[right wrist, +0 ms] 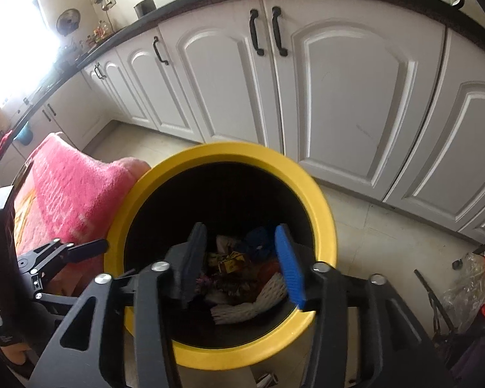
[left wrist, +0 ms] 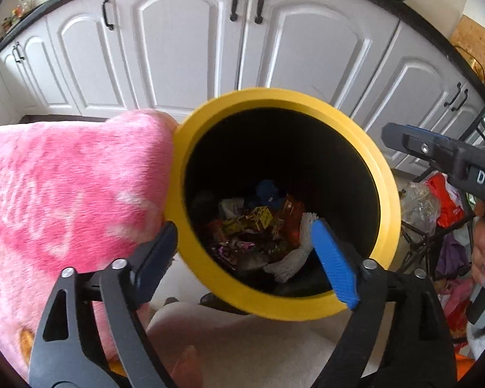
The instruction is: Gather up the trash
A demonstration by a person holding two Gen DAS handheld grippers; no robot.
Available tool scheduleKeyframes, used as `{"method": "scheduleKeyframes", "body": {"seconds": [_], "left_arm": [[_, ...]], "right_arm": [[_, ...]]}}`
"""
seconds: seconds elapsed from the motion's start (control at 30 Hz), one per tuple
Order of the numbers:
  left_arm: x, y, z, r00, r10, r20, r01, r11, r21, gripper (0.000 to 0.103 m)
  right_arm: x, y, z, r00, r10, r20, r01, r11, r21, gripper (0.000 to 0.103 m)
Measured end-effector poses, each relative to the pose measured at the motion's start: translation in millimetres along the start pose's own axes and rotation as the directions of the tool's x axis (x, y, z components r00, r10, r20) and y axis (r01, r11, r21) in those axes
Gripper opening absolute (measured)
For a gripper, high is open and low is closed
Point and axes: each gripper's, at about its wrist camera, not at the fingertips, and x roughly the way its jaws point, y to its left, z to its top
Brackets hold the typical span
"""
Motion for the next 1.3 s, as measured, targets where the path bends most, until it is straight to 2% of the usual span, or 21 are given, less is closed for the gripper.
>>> {"method": "scheduleKeyframes", "body": {"seconds": [0.07, 0.2, 0.43, 0.63, 0.7, 0.77, 0.8, 0.9, 1.03, 1.13, 1.2, 1.27, 1.3], "left_arm": [[-11, 8, 3, 1.000, 0.018, 0.017, -0.017, 1.000, -0.025, 0.092], [-45, 34, -1, 0.996, 0.049, 0.072, -0.042, 0.994, -0.098, 0.092], [-111, 68, -22, 0.973, 0.146, 0.179, -0.104, 0.969, -0.225, 0.092], [-157, 86, -57, 0.936, 0.250, 0.249, -0.169, 0.937, -0.305, 0.092], [-171, 87, -70, 0.918, 0.285, 0.274, -0.191, 0.927, -0.324, 0.092], [-182, 88, -79, 0.908, 0.300, 0.293, -0.200, 0.923, -0.328, 0.092], [-188, 89, -85, 0.900, 0.313, 0.303, -0.208, 0.920, -0.332, 0.092], [-205, 85, -102, 0.858, 0.374, 0.353, -0.245, 0.901, -0.358, 0.092], [-216, 75, -123, 0.822, 0.409, 0.395, -0.269, 0.891, -0.365, 0.092], [-220, 65, -141, 0.793, 0.452, 0.408, -0.297, 0.872, -0.388, 0.092], [-222, 58, -153, 0.774, 0.473, 0.422, -0.308, 0.863, -0.401, 0.092], [-224, 55, -164, 0.762, 0.486, 0.428, -0.312, 0.855, -0.415, 0.092], [-225, 54, -168, 0.761, 0.489, 0.427, -0.310, 0.852, -0.423, 0.092]], "right_arm": [[-10, 4, 0, 1.000, -0.015, 0.021, 0.015, 1.000, -0.007, 0.056], [-29, 16, -6, 0.997, -0.032, 0.064, 0.032, 0.999, 0.000, 0.075], [-67, 67, -27, 0.991, -0.012, 0.133, 0.021, 0.997, -0.070, 0.095], [-100, 111, -42, 0.975, 0.030, 0.218, 0.005, 0.987, -0.158, 0.097], [-109, 125, -51, 0.970, 0.041, 0.238, 0.002, 0.984, -0.179, 0.097], [-115, 134, -58, 0.964, 0.048, 0.261, 0.004, 0.981, -0.195, 0.097], [-119, 138, -63, 0.958, 0.056, 0.280, 0.002, 0.979, -0.202, 0.097], [-128, 149, -74, 0.944, 0.065, 0.324, 0.008, 0.976, -0.218, 0.097], [-145, 156, -88, 0.910, 0.061, 0.410, 0.028, 0.978, -0.208, 0.097], [-161, 161, -99, 0.878, 0.063, 0.475, 0.043, 0.977, -0.208, 0.097], [-172, 164, -111, 0.847, 0.055, 0.528, 0.064, 0.977, -0.203, 0.097], [-180, 165, -125, 0.817, 0.037, 0.576, 0.094, 0.976, -0.197, 0.097], [-183, 167, -131, 0.804, 0.027, 0.594, 0.110, 0.975, -0.194, 0.097]]}}
